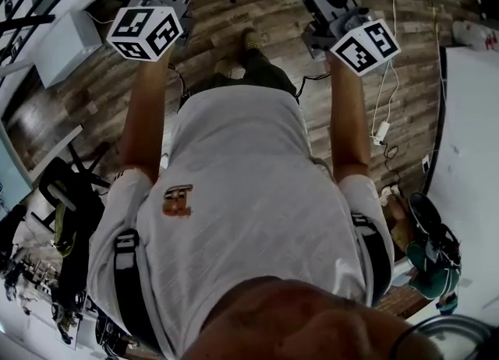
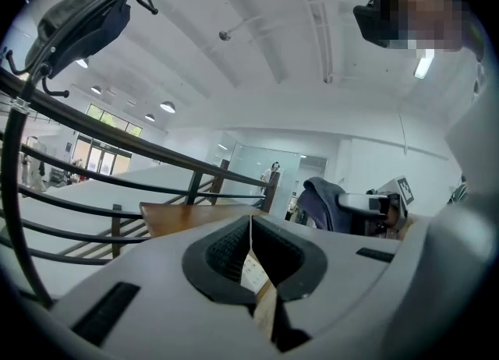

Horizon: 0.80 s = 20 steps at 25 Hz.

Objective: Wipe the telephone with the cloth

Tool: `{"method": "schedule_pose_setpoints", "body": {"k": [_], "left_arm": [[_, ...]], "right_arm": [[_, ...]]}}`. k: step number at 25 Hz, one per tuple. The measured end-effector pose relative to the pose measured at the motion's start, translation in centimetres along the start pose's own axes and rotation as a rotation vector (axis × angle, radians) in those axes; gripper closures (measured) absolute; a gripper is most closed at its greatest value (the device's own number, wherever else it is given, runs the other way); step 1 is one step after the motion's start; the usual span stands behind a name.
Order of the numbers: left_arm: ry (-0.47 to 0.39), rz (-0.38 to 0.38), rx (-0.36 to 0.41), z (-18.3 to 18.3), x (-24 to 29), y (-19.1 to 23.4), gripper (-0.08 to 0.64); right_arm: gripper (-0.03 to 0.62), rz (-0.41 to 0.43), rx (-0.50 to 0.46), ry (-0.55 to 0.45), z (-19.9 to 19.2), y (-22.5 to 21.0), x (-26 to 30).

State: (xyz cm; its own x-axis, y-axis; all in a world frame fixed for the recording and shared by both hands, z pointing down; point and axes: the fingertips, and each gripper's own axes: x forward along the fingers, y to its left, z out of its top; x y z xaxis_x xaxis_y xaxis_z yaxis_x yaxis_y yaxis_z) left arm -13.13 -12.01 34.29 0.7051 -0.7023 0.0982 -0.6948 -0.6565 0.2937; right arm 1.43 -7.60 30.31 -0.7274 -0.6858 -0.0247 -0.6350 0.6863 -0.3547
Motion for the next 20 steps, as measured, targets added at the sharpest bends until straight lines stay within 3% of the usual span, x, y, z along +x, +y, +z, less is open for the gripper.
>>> {"method": "schedule_pose_setpoints", "body": {"k": [11, 20], "left_arm": [[0.054, 0.122, -0.033, 0.1, 10.7, 3.5, 0.537], [0.114, 0.262, -0.104, -2.2, 16.0, 6.0, 0.404]], "right_arm": [[0.52, 0.118, 0.015, 0.061, 3.3, -11.3, 4.6], [0.52, 0.224, 0.045, 0.136, 3.6, -17.3, 7.4]]}}
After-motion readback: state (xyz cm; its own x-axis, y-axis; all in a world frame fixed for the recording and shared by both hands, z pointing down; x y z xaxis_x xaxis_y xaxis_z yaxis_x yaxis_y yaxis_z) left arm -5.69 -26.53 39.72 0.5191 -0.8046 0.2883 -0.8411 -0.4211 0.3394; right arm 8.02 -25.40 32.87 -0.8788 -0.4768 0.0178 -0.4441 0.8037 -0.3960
